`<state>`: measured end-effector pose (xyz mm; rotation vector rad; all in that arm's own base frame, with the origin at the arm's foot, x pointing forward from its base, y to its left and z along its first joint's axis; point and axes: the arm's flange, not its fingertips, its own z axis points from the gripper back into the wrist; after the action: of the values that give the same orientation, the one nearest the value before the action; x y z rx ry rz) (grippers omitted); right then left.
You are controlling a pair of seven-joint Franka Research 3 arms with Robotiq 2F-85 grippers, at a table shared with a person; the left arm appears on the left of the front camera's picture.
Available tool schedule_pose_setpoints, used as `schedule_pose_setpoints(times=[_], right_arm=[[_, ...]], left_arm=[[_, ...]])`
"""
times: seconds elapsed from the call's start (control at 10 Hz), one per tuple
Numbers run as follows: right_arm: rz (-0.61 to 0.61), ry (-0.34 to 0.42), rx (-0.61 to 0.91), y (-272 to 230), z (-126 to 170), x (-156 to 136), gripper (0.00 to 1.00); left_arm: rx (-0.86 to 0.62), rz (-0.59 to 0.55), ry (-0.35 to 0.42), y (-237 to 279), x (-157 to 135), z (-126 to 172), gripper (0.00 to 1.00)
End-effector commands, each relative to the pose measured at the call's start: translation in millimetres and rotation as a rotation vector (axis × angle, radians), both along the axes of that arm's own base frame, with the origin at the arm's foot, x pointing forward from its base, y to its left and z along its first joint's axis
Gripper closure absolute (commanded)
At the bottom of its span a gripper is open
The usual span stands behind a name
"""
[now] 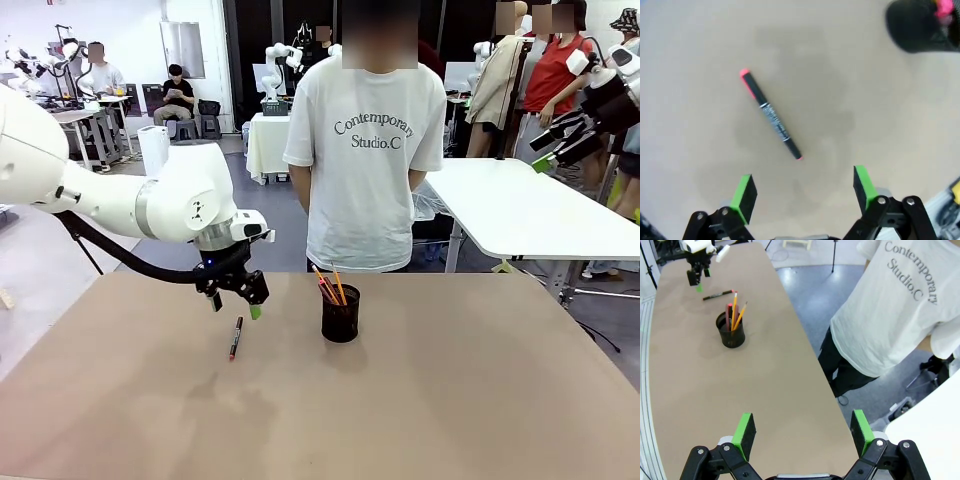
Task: Place the pens into the pen holder.
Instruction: Pick up a writing instrument from the table and place it into the Pen holder.
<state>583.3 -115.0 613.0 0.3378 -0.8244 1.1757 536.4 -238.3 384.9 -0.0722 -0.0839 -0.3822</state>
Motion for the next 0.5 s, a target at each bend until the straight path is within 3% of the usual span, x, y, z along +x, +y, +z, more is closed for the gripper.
schedule_pose_setpoints(times=[0.0,0.4], right_arm=[[0.001,-0.004,-0.018,0,0,-1,0.0],[0.001,-0.004,-0.018,0,0,-1,0.0]], left_arm=[[0.021,0.07,0.02,7,-1,-11,0.0],[0.0,0.098,-0.011,19,30,-32,0.0]])
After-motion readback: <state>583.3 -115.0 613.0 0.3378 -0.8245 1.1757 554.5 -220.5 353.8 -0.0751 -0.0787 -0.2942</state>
